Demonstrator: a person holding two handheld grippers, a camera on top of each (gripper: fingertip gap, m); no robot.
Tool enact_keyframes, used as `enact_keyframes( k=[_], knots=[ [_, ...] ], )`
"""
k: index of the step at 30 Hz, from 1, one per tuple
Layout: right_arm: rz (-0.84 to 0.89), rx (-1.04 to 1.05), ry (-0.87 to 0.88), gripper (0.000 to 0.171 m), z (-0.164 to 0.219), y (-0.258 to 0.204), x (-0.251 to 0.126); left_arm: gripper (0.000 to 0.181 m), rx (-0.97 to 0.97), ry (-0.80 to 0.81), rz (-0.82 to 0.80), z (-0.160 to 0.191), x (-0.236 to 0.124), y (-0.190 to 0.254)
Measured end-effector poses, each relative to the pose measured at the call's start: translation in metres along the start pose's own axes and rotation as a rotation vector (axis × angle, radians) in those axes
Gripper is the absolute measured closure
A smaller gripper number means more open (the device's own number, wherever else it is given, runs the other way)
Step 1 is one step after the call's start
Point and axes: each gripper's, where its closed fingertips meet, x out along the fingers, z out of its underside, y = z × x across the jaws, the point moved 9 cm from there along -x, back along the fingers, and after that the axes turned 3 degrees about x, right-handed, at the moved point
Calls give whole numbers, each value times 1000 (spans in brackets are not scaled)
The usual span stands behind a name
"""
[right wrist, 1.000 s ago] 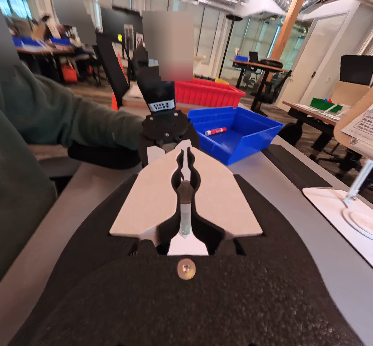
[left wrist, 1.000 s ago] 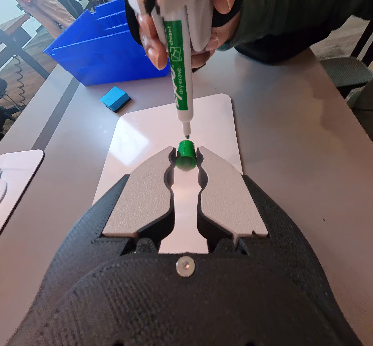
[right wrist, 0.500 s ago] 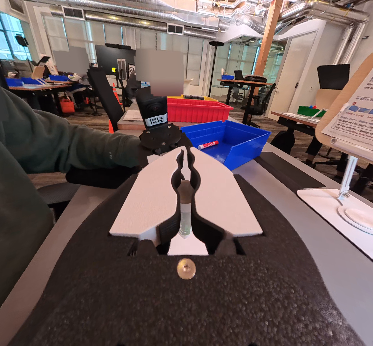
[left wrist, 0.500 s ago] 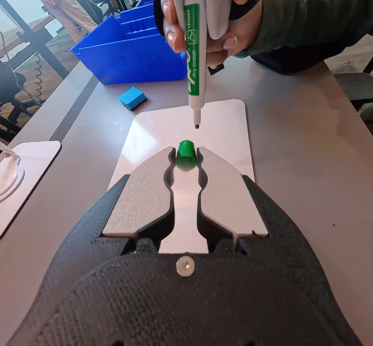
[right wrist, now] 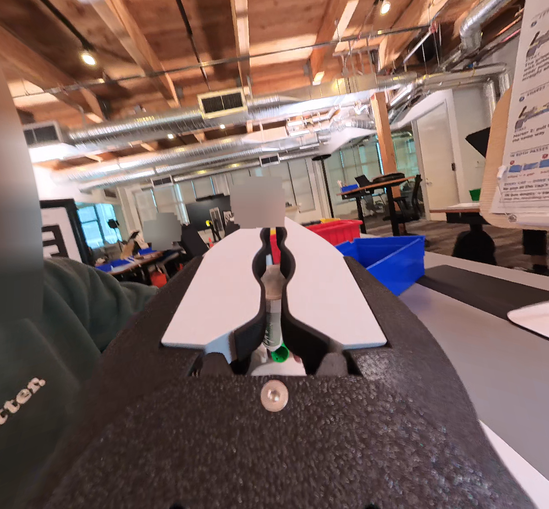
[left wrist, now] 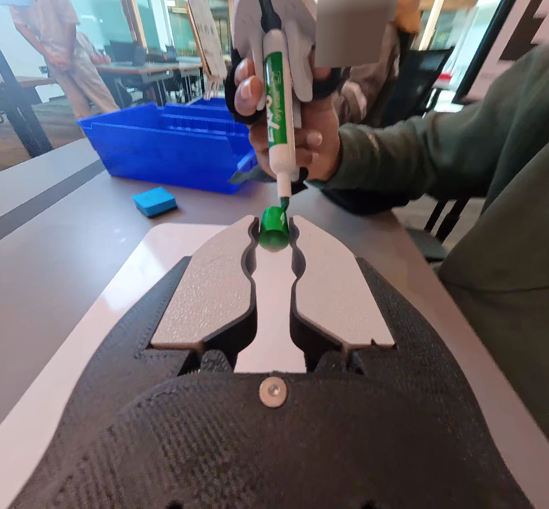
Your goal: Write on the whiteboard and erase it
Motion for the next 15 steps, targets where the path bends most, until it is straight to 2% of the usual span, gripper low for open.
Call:
enact_keyframes(
  k=[5, 15],
  knots=[
    [-13, -14, 75, 168, -13, -10, -1, 162, -116, 172, 84, -11, 3, 5],
    [-45, 9, 145, 168, -20, -16, -1, 162, -297, 379, 130, -18, 14, 10]
  ],
)
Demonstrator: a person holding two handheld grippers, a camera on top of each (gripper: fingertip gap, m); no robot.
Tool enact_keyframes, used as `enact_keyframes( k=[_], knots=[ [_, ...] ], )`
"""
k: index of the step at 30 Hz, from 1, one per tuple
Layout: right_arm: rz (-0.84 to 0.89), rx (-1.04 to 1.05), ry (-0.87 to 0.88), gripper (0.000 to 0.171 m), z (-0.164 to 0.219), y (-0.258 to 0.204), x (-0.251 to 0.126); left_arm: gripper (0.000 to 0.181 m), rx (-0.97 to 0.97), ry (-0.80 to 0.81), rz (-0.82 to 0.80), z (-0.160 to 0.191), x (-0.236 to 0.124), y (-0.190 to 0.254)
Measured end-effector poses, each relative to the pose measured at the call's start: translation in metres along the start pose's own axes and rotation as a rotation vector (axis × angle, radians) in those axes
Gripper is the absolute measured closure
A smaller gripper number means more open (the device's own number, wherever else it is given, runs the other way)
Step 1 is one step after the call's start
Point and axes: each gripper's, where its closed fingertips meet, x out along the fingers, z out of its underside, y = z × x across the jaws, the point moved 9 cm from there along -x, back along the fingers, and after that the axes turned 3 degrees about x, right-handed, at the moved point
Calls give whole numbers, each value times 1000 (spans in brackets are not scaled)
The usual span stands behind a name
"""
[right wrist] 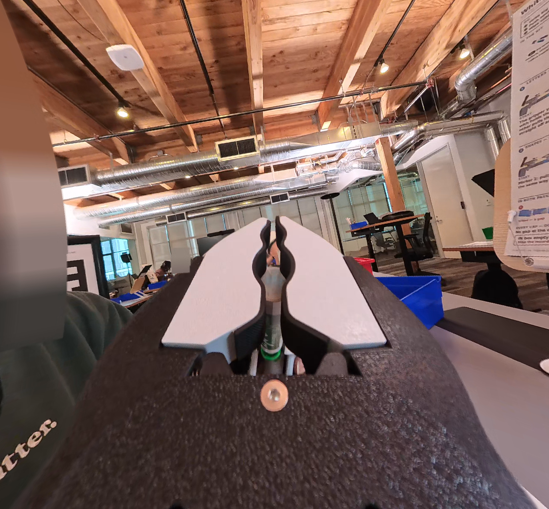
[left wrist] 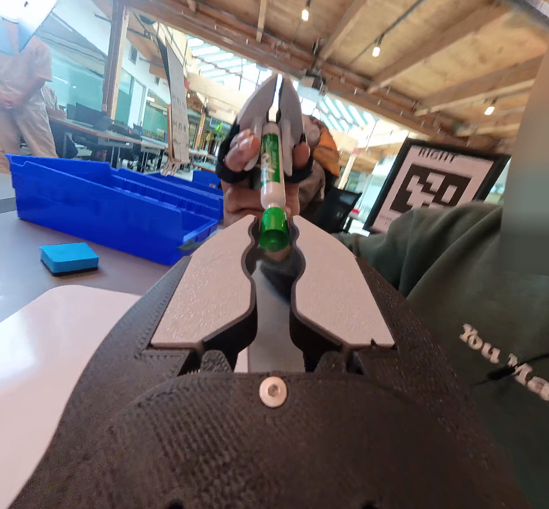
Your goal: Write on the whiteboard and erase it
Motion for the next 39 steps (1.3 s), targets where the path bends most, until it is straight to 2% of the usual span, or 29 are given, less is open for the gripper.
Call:
enact_keyframes(
  k=[3, 10, 18, 26, 34, 39],
  knots=[
    [8, -39, -42, 171, 4, -1, 1, 162, -80, 133, 18, -10, -3, 0],
    [41, -195, -254, 171, 22, -1, 10, 163, -20, 74, -22, -21, -14, -4],
    [86, -178, -292, 171, 30, 14, 5, 163, 36, -33, -69, -20, -17, -9],
    [81, 2, -303, 171, 41, 37, -9, 163, 81, -106, -102, -25, -24, -12],
    [73, 59, -247, 171, 48, 33, -5, 163, 66, -37, -128, -15, -22, -17],
    [86, 52, -235, 171, 44, 33, -6, 162, 119, -115, -165, -12, -21, -18]
  ],
)
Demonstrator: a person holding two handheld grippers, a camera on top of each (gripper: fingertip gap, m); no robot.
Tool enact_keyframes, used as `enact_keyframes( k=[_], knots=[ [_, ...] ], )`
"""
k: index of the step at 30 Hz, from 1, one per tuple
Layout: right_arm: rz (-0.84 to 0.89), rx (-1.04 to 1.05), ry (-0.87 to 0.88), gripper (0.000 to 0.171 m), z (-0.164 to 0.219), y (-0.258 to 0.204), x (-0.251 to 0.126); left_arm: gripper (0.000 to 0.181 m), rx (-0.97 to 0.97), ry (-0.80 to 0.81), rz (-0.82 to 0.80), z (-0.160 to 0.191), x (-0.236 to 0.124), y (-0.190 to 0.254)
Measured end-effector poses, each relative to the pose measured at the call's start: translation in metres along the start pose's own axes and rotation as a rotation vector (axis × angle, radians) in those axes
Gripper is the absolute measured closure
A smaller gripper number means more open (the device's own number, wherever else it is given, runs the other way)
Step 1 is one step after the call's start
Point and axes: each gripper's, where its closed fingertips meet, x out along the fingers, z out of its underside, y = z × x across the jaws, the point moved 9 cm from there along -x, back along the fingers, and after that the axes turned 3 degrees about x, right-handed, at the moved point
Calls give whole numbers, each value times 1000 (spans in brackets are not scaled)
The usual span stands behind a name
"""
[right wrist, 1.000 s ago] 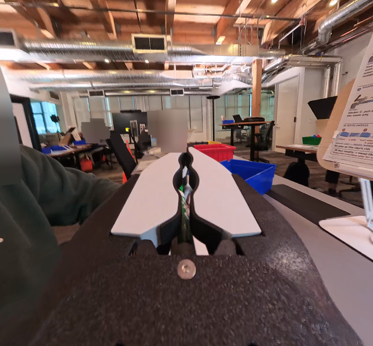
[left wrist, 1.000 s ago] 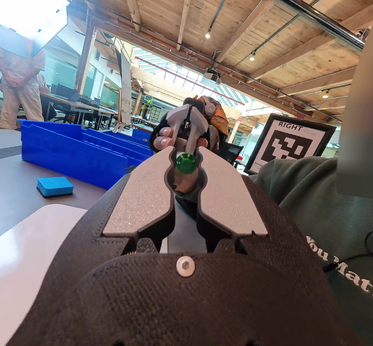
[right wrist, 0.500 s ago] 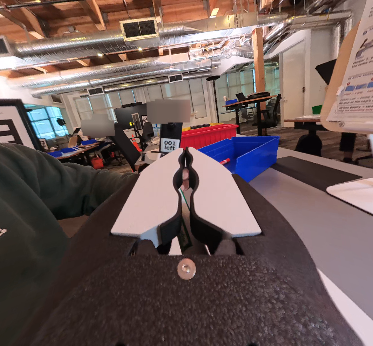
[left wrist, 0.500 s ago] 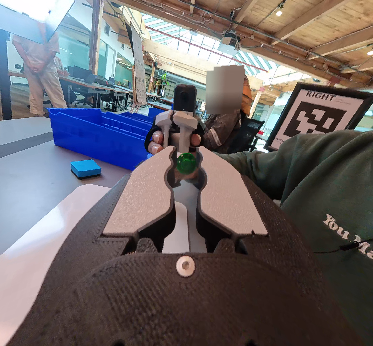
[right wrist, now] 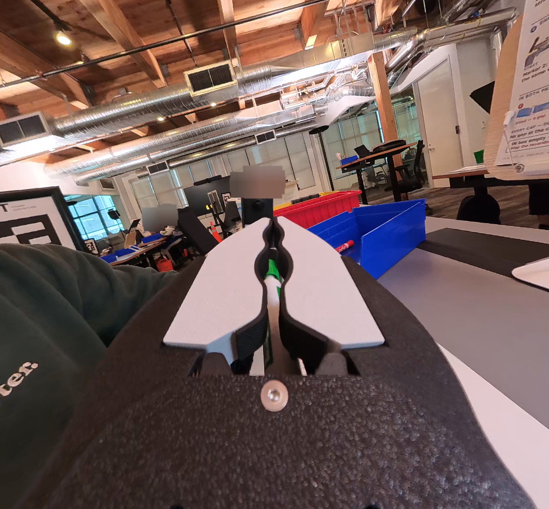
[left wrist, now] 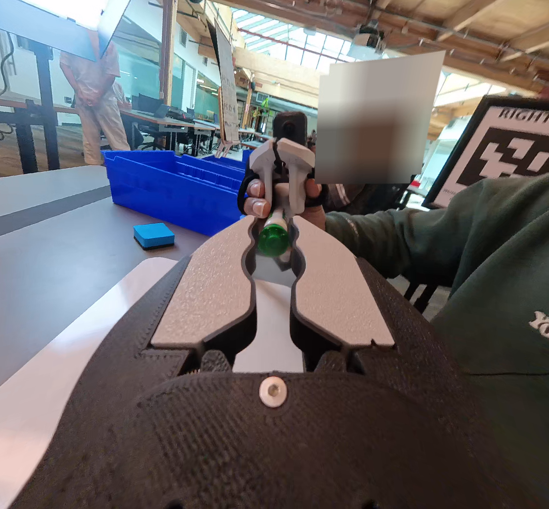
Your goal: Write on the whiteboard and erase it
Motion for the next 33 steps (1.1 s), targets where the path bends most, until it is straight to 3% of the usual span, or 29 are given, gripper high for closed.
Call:
enact_keyframes(
  k=[7, 9, 11, 17, 27, 33],
  knots=[
    [-11, -4, -16, 171, -1, -3, 0, 164, 168, -193, -22, 10, 8, 8],
    [-18, -16, -28, 171, 1, -5, 2, 181, 216, -239, -16, 15, 12, 12],
    [-18, -26, -52, 171, 3, -6, 3, 181, 266, -287, -25, 18, 13, 13],
    [7, -43, -135, 171, 10, 1, 1, 181, 310, -313, -92, 14, 5, 6],
    [58, -105, -170, 171, 1, 8, -4, 180, 312, -280, -185, 0, -14, -12],
    [151, -199, -361, 171, 7, 23, -9, 163, 212, -471, -223, 5, -29, -33]
  ],
)
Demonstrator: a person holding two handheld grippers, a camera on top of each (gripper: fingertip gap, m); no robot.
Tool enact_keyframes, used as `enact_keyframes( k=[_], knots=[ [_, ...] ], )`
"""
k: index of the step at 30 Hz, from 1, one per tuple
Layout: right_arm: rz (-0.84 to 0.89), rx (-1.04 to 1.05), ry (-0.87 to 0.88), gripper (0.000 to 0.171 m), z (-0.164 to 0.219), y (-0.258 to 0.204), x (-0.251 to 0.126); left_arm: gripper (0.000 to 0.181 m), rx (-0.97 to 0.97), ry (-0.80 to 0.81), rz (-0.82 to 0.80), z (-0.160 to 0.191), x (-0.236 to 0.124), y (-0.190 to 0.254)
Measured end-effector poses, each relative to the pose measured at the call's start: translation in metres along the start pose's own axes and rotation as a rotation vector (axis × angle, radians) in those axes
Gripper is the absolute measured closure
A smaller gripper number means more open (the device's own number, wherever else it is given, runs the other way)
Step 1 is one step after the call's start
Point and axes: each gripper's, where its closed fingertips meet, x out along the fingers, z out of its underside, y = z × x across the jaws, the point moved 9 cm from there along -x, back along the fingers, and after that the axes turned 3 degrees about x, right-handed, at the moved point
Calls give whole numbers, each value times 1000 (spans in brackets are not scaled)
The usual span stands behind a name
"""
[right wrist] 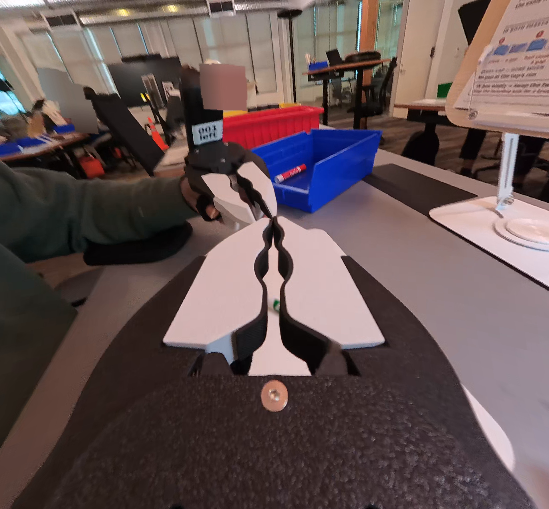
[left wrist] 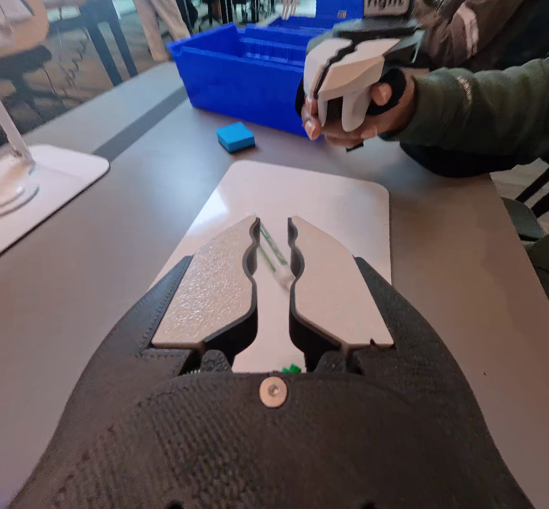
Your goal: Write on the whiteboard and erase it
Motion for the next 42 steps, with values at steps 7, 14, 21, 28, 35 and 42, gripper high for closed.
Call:
enact_keyframes(
  k=[7, 14, 21, 28, 35, 42],
  knots=[
    [58, -55, -133, 157, 9, 7, 4, 142, -21, -405, -80, 34, 21, -8],
    [62, -82, -191, 156, 16, 5, 9, 159, -53, -606, -118, 47, 44, -21],
    [115, -132, -236, 156, 13, 9, -1, 163, 114, -653, -72, 45, 42, -14],
    [336, -217, -329, 149, -22, 29, -28, 163, 166, -658, 7, 42, 36, -6],
    [478, -252, -1126, 120, -29, 111, -47, 163, 164, -672, 38, 46, 34, -4],
    [453, -62, -1566, 106, 11, 159, -17, 163, 134, -659, 52, 48, 30, -6]
  ],
)
